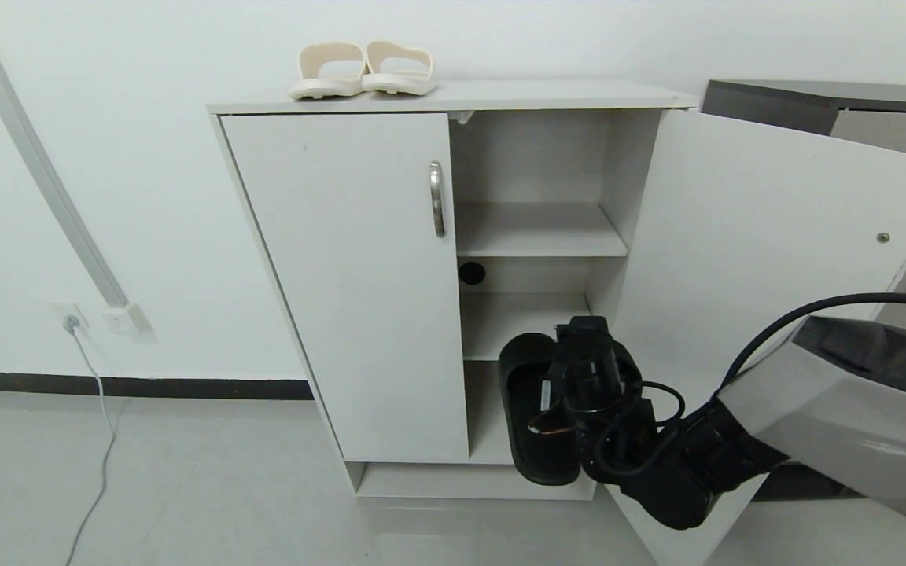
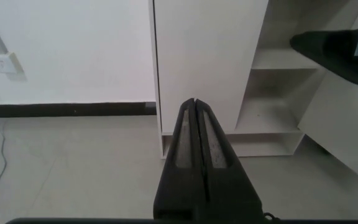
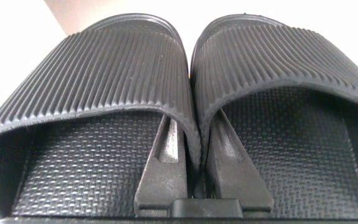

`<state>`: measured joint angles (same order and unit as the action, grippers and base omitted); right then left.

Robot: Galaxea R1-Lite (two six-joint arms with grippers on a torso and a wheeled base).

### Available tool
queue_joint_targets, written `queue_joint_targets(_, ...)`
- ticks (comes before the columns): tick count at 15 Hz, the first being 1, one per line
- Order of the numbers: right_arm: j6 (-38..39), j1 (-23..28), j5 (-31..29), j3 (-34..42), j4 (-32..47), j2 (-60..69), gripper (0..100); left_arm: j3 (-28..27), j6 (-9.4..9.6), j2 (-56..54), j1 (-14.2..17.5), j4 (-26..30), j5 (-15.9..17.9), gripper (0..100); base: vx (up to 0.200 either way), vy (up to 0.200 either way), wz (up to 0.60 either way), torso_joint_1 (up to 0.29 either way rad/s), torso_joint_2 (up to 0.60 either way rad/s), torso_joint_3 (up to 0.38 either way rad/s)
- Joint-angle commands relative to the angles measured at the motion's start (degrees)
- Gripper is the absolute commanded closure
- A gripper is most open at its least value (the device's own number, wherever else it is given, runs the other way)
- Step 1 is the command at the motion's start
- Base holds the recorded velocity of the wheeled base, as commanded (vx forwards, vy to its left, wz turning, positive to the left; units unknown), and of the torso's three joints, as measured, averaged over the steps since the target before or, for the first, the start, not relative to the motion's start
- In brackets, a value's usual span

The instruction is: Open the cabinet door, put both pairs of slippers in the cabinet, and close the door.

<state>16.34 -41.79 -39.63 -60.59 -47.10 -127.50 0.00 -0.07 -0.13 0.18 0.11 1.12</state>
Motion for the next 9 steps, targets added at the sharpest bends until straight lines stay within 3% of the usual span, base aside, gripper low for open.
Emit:
queue_joint_targets(1, -1.4, -0.3, 0.8, 0.0, -3.3, -2.5, 100, 0.0, -0.01, 0.1, 0.0, 0.0, 0.0, 100, 0.000, 0.000, 0.00, 0.000, 0.00, 0.000)
queue_joint_targets(9, -2.1, -0.1, 0.8, -0.3, -5.3, -4.8, 100, 0.0, -0.10, 0.1, 0.0, 0.0, -0.1, 100, 0.000, 0.000, 0.00, 0.000, 0.00, 0.000)
